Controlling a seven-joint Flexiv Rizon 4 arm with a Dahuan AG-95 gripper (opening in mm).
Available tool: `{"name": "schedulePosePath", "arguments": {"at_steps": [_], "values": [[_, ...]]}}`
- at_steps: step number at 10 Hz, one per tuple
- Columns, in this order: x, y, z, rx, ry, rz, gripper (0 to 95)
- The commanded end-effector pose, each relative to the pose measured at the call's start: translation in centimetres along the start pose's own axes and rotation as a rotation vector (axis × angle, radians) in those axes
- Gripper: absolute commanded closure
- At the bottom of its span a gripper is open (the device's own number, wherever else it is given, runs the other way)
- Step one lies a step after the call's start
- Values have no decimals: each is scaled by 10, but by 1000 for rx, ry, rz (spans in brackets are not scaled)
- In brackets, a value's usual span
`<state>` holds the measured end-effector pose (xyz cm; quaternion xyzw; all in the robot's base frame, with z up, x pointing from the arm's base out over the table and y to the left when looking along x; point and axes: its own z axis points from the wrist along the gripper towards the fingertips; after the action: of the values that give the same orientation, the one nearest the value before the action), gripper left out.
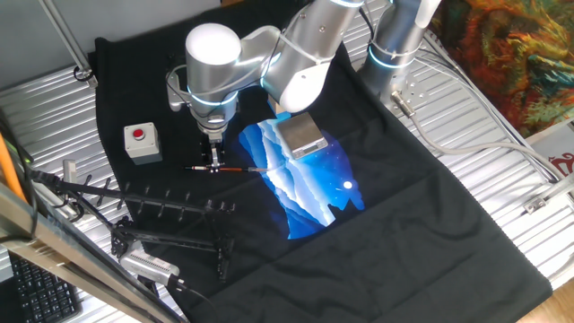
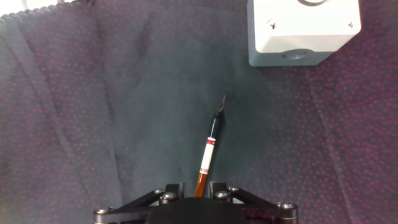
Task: Place the brush on the pen rack
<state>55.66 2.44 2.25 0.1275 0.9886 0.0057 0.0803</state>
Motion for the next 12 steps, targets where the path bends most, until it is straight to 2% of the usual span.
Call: {"name": "schedulePosePath", "arguments": {"at_steps": [1,5,11,12], "values": [[1,0,0,2,5,0,760],[1,0,0,13,15,-6,760],[1,0,0,25,10,-14,760],[1,0,0,25,20,-33,760]]}}
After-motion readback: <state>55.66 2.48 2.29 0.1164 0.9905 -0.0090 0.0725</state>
